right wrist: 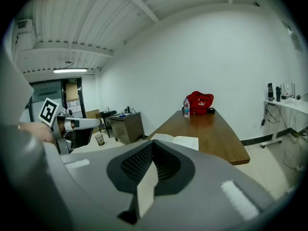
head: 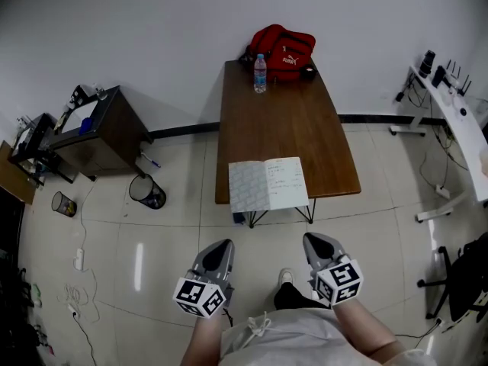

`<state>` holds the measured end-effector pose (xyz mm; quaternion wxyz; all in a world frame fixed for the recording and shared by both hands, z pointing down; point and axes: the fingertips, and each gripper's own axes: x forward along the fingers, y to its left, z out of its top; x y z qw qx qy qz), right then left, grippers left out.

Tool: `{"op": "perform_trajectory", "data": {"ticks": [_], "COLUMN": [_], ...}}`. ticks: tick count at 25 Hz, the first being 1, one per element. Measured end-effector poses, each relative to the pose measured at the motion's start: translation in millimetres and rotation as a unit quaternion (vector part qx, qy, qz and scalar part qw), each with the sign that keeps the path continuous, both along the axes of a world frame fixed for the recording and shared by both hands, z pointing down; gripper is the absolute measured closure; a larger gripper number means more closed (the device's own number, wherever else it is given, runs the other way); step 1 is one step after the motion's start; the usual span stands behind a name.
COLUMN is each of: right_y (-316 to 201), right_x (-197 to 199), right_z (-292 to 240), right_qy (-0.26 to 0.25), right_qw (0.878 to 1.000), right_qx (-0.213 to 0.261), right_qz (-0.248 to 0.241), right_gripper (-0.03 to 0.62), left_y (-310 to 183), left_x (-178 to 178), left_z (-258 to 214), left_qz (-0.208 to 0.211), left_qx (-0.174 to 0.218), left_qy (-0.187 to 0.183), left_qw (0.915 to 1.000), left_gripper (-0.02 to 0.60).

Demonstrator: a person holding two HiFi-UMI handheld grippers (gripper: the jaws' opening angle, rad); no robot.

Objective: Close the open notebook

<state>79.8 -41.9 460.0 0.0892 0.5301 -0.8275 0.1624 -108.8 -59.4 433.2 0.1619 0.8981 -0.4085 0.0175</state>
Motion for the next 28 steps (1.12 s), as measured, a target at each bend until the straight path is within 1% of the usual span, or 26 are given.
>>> {"op": "perform_trajectory", "data": {"ticks": [3,7,11,13,17,18,23,25,28], "right_y": [-34,-76,-103,-110,-122,-123,-131,-136,-142], "right_x": [17,34,44,43,38,36,29,24,15], "right_z": [2,3,9,13,25,29,50,56,67], "right_qy": [-0.001,0.002,0.001,0.001,0.001,0.002,0.006,0.006,0.005], "right_qw": [1.000,1.000,0.999,0.999,0.998,0.998,0.996,0.995,0.993], "right_qx": [-0.001,0.001,-0.004,-0.009,-0.026,-0.032,-0.059,-0.068,-0.085], "right_qz": [-0.008,-0.025,-0.032,-0.038,-0.052,-0.055,-0.068,-0.070,-0.082], "right_gripper": [0.588,0.587,0.588,0.588,0.588,0.587,0.587,0.588,0.588], "left_y": [-30,-63,-81,-86,-95,-97,-110,-118,-132], "left_x": [18,35,46,46,43,43,37,29,14], "left_z": [1,7,19,25,42,45,69,82,105], "left_qz": [-0.005,-0.019,-0.025,-0.030,-0.035,-0.035,-0.047,-0.061,-0.090], "left_qx": [-0.006,-0.012,-0.026,-0.031,-0.039,-0.043,-0.077,-0.097,-0.130], "left_qy": [0.008,0.007,0.007,-0.002,-0.042,-0.045,-0.031,-0.032,-0.043], "left_qw": [0.9999,0.9997,0.9993,0.9991,0.9977,0.9974,0.9955,0.9929,0.9865], "left_gripper": [0.575,0.575,0.575,0.575,0.575,0.575,0.575,0.575,0.575]}}
